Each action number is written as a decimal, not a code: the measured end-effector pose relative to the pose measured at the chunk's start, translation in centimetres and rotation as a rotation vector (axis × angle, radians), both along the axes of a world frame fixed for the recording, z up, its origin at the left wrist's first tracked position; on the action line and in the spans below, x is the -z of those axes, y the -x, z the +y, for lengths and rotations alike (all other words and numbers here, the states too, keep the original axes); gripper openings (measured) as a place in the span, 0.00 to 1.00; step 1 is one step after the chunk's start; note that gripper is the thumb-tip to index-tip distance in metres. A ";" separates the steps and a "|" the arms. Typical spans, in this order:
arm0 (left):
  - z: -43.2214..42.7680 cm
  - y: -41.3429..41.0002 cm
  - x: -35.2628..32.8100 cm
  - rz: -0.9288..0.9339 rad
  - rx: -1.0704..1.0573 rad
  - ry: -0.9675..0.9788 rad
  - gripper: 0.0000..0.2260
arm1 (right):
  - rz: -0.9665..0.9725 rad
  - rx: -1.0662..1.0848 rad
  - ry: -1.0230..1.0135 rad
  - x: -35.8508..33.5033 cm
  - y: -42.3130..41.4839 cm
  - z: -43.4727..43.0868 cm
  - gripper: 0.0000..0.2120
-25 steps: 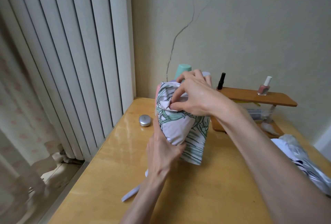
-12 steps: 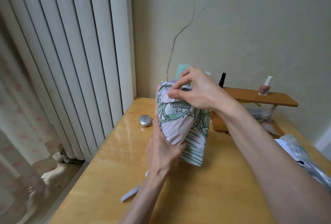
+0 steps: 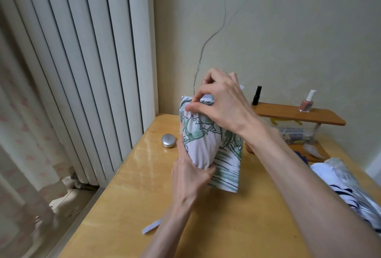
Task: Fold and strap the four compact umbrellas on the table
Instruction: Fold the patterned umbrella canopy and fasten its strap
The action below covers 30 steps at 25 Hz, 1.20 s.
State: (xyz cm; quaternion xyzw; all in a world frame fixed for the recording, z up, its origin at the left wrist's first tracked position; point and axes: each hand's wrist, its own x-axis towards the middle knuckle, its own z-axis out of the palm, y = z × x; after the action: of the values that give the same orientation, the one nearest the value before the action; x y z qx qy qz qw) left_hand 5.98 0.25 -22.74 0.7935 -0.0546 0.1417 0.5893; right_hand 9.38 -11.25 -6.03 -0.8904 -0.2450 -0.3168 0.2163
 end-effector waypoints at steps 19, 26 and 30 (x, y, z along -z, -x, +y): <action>-0.3 0.6 -0.8 -0.050 0.125 0.183 0.59 | 0.214 0.083 -0.421 1.0 -1.8 -2.6 0.16; 1.6 -0.6 -0.5 0.230 0.250 0.488 0.39 | 0.511 0.038 -0.515 5.1 2.3 -4.7 0.44; 1.7 -0.6 -1.0 0.306 0.324 0.724 0.30 | 0.700 -0.110 -0.643 7.3 5.1 -6.3 0.46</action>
State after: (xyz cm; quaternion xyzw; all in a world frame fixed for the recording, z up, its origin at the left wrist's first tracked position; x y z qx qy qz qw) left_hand 6.54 1.99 -21.73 0.5282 -0.0372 -0.0622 0.8460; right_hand 4.24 -17.51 -13.36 -0.8173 -0.0937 -0.0454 0.5668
